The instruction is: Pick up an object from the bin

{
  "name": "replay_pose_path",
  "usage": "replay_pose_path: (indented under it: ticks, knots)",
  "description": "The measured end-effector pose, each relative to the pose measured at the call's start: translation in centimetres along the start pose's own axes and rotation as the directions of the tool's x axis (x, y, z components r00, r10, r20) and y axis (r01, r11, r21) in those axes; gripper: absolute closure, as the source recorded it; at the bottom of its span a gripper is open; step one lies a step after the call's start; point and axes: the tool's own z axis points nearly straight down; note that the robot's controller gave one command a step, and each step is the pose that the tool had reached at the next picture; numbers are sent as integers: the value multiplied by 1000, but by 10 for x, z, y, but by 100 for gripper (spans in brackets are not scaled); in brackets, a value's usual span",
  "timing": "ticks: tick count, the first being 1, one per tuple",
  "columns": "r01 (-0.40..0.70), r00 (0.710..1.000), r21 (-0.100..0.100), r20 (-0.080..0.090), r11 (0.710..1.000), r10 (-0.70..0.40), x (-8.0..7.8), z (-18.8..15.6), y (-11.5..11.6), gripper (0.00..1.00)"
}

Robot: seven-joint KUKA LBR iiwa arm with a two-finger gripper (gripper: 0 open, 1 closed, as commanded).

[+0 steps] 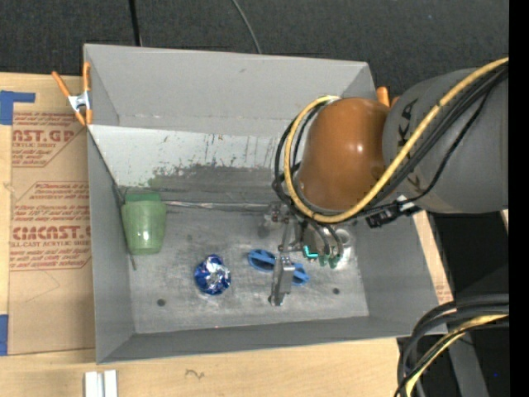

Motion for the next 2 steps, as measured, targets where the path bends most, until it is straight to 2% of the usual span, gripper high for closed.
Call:
replay_pose_path:
  ticks: [1, 2]
  knots:
    - [232, 972, 3, 18, 973, -232, -21, 105, -33, 0]
    - [233, 972, 2, 19, 973, -233, -21, 103, -31, 100]
